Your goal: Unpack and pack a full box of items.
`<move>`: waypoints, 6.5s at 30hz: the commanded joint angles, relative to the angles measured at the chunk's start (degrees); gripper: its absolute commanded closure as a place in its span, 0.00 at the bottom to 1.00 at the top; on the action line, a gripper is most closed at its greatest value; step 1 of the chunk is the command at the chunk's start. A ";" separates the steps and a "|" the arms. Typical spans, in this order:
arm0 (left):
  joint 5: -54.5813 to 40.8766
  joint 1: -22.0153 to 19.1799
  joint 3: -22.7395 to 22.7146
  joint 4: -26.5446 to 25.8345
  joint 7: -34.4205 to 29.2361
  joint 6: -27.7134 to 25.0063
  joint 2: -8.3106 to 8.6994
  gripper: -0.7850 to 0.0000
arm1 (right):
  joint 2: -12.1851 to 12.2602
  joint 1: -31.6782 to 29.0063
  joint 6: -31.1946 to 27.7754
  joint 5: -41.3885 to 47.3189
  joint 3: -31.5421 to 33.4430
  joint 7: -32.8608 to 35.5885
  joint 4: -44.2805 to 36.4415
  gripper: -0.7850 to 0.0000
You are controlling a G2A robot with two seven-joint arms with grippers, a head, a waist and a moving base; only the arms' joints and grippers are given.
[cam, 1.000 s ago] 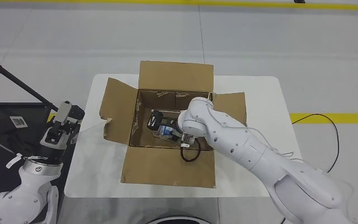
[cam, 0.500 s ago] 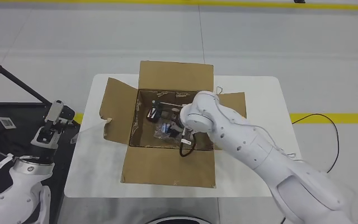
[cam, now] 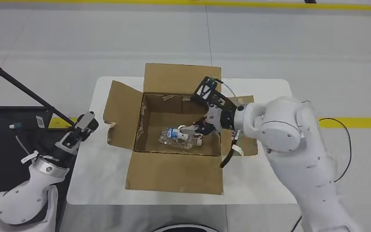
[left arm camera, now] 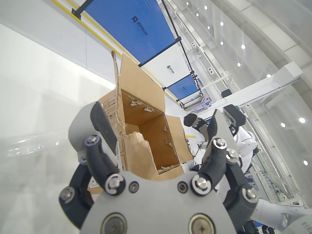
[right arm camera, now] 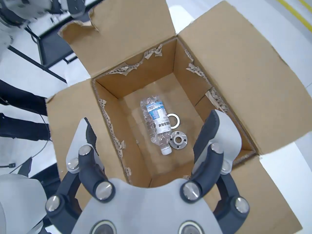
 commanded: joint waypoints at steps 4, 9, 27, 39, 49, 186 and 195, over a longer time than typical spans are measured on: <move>0.99 -0.83 1.58 0.74 0.01 1.42 0.22 0.00 | 1.47 -5.94 1.30 3.40 9.64 -0.58 -5.27 0.00; 2.01 -1.86 3.54 0.97 0.06 2.34 0.42 0.00 | 2.36 -8.40 2.38 7.92 15.05 -0.28 -5.88 0.00; 7.99 -5.14 13.20 -1.65 -2.31 5.10 1.12 0.00 | 3.33 -11.44 1.91 13.05 20.68 -0.87 -3.10 0.00; 12.53 -9.86 20.37 0.24 -6.17 9.19 1.66 0.00 | 5.94 -13.27 2.70 28.66 32.32 8.54 10.18 0.00; 14.86 -12.44 23.80 2.52 -7.94 12.17 2.07 0.00 | 6.79 -8.39 3.71 29.25 25.34 13.45 23.65 0.00; -13.55 -8.04 18.61 3.74 -5.89 5.95 8.64 0.00 | 1.94 6.92 -2.57 49.25 4.58 -5.42 41.46 0.00; -6.01 -11.92 23.79 5.67 -1.94 8.69 8.49 0.00 | 2.98 3.91 5.54 43.97 3.83 -3.26 34.92 0.00</move>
